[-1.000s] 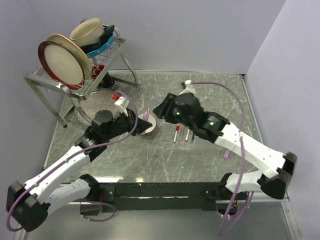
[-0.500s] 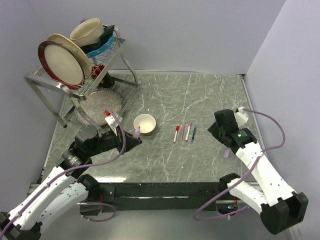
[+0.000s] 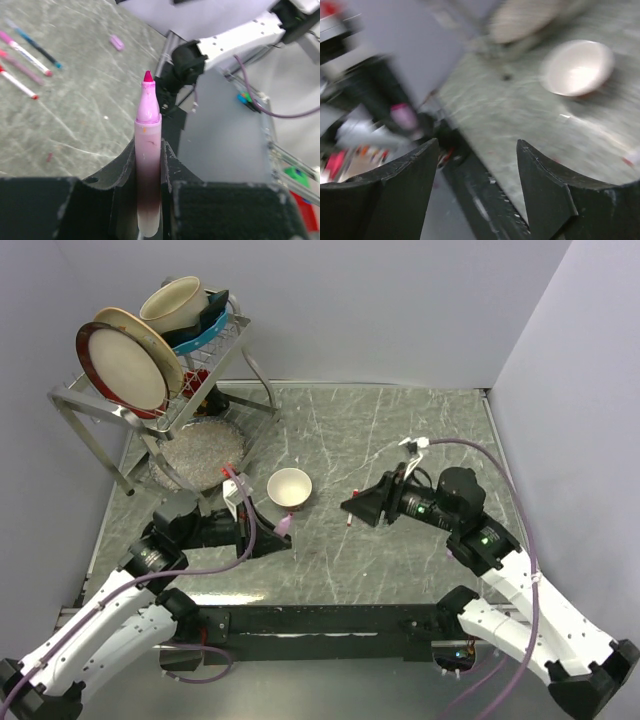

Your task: Insert the pens into the pen caps

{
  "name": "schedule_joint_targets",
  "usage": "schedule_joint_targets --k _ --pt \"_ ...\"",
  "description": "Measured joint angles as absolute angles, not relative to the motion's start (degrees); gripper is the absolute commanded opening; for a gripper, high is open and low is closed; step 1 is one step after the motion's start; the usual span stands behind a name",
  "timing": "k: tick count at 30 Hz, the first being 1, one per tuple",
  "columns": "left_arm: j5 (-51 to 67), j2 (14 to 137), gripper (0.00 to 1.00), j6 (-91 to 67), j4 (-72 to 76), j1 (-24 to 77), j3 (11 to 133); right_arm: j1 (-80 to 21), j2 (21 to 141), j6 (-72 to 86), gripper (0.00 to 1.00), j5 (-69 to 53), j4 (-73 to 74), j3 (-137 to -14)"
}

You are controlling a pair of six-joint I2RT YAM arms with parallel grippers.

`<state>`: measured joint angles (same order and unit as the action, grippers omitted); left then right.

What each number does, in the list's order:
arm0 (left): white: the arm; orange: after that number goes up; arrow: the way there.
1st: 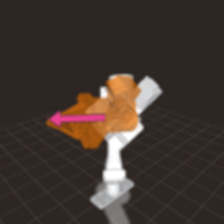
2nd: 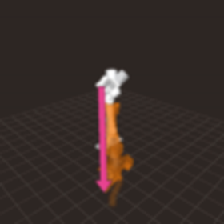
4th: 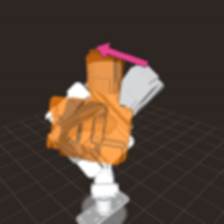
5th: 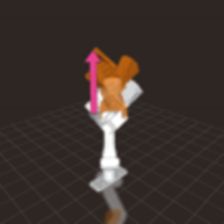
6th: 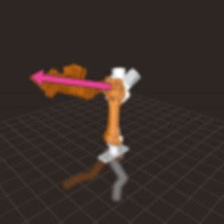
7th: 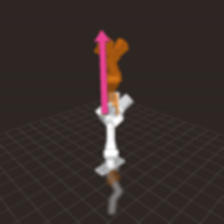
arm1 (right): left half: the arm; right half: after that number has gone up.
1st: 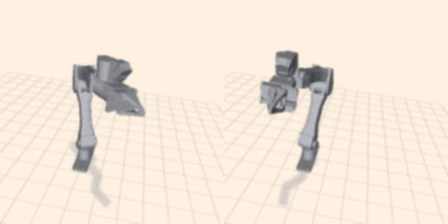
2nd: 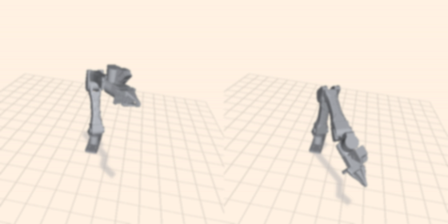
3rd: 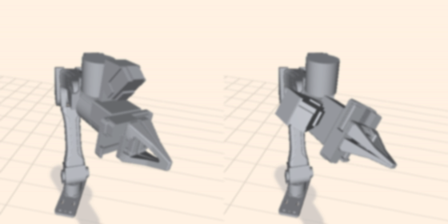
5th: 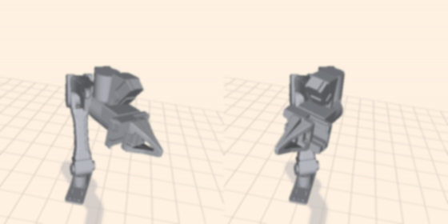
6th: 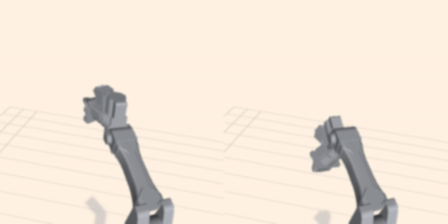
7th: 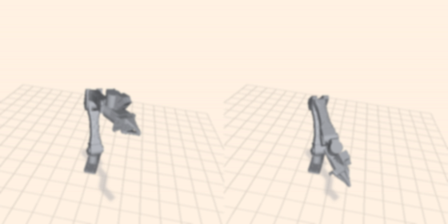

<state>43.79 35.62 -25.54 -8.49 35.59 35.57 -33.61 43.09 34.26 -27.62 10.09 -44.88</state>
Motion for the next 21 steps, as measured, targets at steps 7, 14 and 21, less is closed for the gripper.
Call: schedule_joint_targets --k 7,14,21 --pt "50.09 38.15 0.01 -29.43 -4.91 35.59 35.57 -44.14 45.95 33.52 0.73 -30.44 0.43 -44.99" --pt "52.4 38.11 0.01 -33.63 0.19 35.59 35.57 -50.59 53.04 33.17 0.71 -29.56 -3.01 -47.35" --pt "49.91 37.8 0.01 -31.07 -2.24 35.59 35.7 -51.96 51.0 33.32 0.7 -18.06 -0.99 -47.83"
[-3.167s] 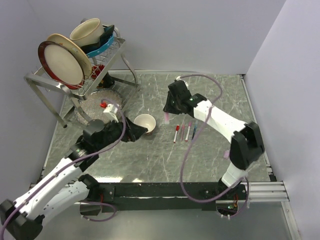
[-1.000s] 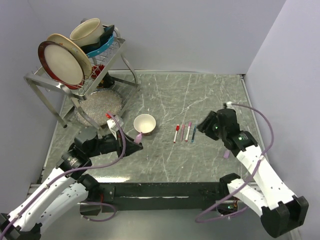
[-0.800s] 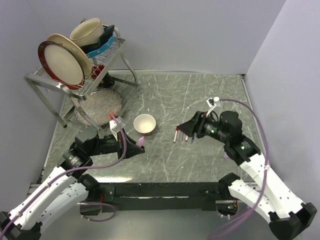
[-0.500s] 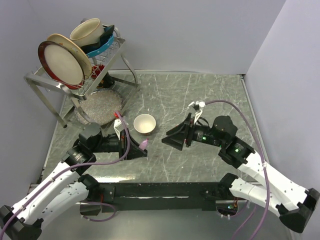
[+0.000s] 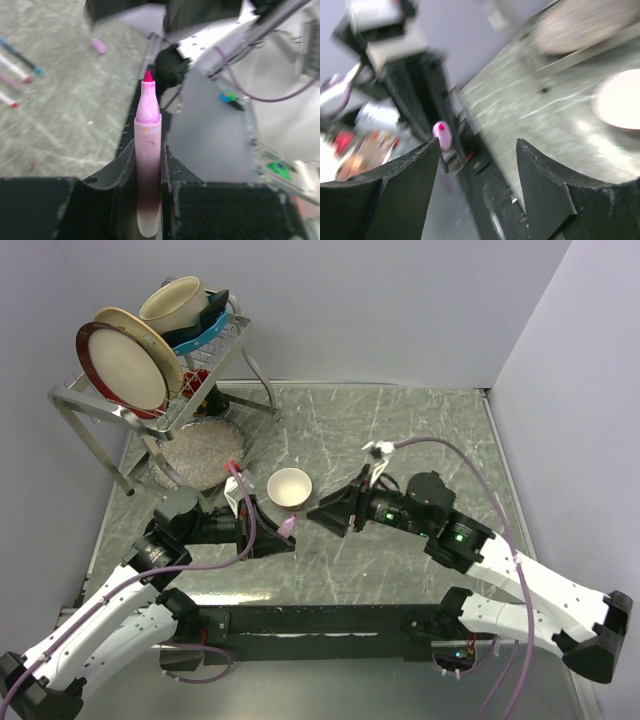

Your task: Insert the pens into the pen caps

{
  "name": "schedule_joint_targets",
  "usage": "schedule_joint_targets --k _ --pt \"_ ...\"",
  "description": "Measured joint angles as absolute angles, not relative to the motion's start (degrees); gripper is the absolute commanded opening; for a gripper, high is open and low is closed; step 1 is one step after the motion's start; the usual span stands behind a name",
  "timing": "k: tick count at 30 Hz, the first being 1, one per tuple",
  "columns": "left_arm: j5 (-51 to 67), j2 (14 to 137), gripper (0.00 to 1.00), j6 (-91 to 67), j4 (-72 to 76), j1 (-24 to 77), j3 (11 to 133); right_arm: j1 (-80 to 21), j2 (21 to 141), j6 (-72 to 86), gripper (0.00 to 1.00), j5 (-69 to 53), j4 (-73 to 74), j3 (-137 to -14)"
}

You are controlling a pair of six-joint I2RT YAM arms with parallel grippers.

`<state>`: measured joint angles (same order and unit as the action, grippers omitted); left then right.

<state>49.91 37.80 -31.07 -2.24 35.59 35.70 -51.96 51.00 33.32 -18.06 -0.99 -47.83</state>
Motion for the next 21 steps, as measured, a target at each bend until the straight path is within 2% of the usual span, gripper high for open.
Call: schedule_joint_targets --k 3,6,11,16,21 --pt "47.07 37.54 0.01 -27.31 -6.02 35.59 35.81 -50.85 46.44 34.48 0.7 -7.73 3.44 -47.64" --pt "44.05 37.74 0.01 -23.24 -9.85 35.59 36.14 -45.63 42.98 37.91 0.7 1.45 10.57 -47.55" --pt "39.81 37.41 0.01 -20.01 -12.73 35.59 36.14 -26.24 42.7 47.05 0.71 13.21 27.97 -46.59" --pt "35.92 35.24 0.01 -18.55 -14.63 35.59 36.14 -13.21 46.74 54.04 0.74 18.9 40.6 -43.16" --pt "33.52 32.91 0.01 -17.72 -14.98 35.59 36.14 -3.9 48.9 58.17 0.73 19.94 45.01 -39.51"
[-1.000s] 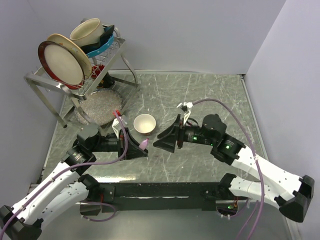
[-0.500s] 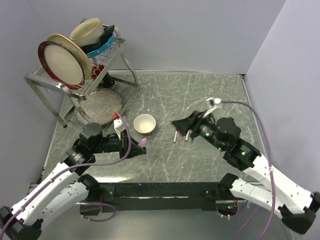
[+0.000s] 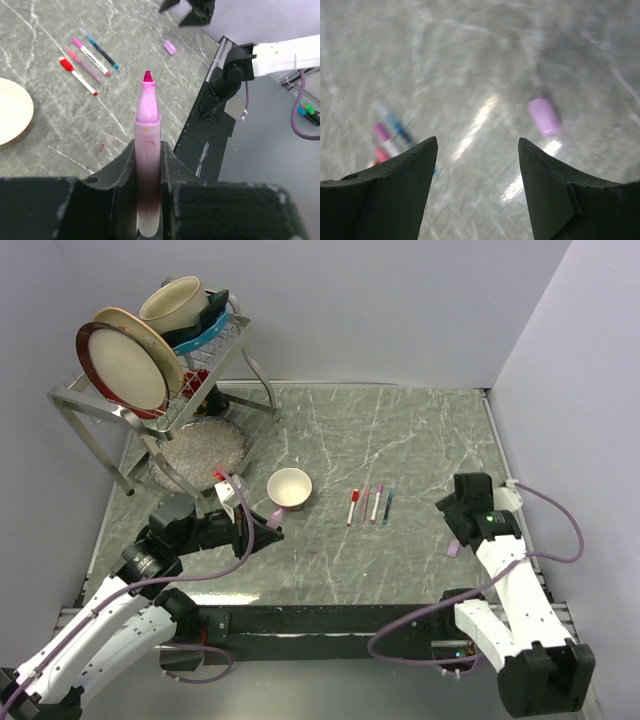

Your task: Insert the pens into the pen caps

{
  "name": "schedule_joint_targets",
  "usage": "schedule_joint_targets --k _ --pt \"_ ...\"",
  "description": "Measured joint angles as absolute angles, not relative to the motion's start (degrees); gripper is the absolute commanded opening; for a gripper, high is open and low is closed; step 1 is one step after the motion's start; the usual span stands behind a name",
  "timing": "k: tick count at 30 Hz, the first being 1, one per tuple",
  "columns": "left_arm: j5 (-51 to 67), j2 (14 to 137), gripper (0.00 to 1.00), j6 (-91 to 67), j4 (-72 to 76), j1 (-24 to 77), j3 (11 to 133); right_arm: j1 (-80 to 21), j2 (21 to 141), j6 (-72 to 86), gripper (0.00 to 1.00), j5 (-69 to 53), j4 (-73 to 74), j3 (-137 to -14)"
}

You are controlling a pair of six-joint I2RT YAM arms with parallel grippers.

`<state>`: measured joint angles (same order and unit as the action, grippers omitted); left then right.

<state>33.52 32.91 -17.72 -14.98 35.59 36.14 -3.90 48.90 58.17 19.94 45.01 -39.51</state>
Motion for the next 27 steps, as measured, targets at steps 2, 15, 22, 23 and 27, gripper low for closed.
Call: schedule_joint_targets --k 2,15,22,23,27 --pt "32.73 32.36 0.01 -17.61 -15.03 35.59 36.14 0.71 49.52 58.63 0.74 19.09 45.01 -37.26" --pt "30.74 32.01 0.01 -17.23 -15.81 35.59 36.14 12.1 60.71 54.35 0.7 15.92 38.76 -33.3" --pt "30.72 32.08 0.01 -17.21 -15.81 35.59 36.14 12.8 65.71 51.2 0.66 12.47 32.23 -32.8" --pt "30.72 32.08 0.01 -17.21 -15.81 35.59 36.14 12.8 66.24 50.81 0.66 12.05 31.62 -32.62" --pt "30.72 32.1 0.01 -17.21 -15.81 35.59 36.14 12.78 67.64 48.77 0.64 8.71 29.21 -31.35"
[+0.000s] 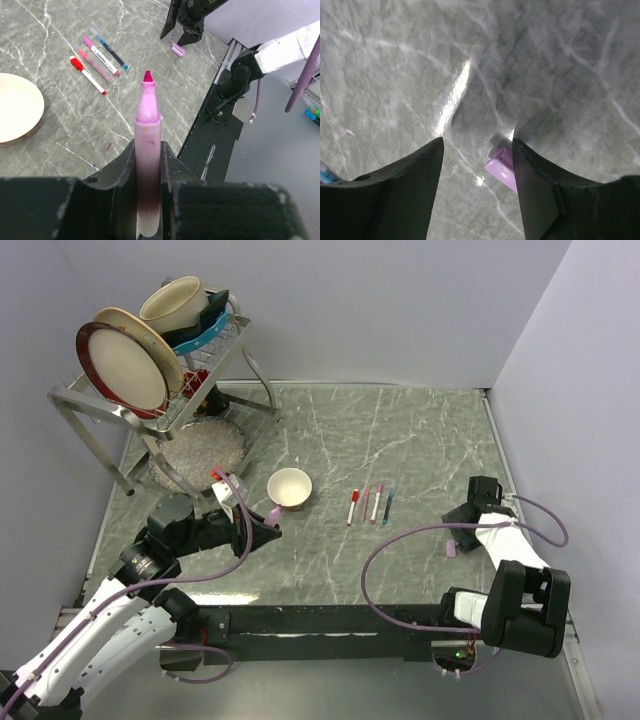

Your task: Insert the pens into the pen caps

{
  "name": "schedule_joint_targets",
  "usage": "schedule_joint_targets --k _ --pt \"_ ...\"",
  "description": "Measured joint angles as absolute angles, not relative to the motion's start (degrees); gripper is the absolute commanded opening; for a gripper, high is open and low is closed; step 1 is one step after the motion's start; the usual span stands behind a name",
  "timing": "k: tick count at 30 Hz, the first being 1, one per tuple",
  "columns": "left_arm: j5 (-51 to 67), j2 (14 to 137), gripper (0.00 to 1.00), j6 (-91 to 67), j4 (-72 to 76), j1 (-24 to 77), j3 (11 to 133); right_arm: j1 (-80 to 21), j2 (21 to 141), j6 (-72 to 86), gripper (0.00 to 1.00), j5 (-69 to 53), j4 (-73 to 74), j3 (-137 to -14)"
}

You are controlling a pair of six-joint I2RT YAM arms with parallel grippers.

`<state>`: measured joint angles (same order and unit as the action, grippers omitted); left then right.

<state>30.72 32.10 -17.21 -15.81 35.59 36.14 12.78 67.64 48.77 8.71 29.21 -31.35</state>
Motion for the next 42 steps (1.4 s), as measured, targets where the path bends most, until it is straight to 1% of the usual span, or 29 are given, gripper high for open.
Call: schedule_joint_targets --k 5,10,13,16,21,25,28,33,42 --pt "30.7 32.16 0.01 -17.21 -15.81 35.59 36.14 10.87 67.48 45.95 0.63 4.82 27.03 -30.57" --pt "30.7 32.91 0.01 -17.21 -15.81 35.59 36.14 1.87 66.46 45.17 0.63 2.5 26.35 -30.63" --pt "30.7 33.28 0.01 -17.21 -15.81 35.59 36.14 -1.8 64.34 46.19 0.62 1.28 27.62 -30.63" --pt "30.7 33.36 0.01 -17.21 -15.81 35.59 36.14 -2.17 60.75 48.66 0.65 1.58 30.11 -30.68" --pt "30.72 33.41 0.01 -17.21 -15.81 35.59 36.14 -0.73 53.89 58.35 0.65 6.61 38.11 -32.03" --pt "30.74 33.63 0.01 -17.21 -15.81 35.62 36.14 4.34 51.13 67.4 0.65 9.72 43.31 -34.0" --pt "30.72 33.63 0.01 -17.21 -15.81 35.68 36.14 7.7 53.95 71.7 0.64 10.57 47.05 -36.16" --pt "30.72 33.63 0.01 -17.21 -15.81 35.88 36.14 11.55 62.98 75.44 0.62 9.13 50.92 -37.54" --pt "30.72 33.58 0.01 -17.21 -15.81 36.01 36.14 13.43 64.29 80.34 0.62 7.31 51.68 -36.99"
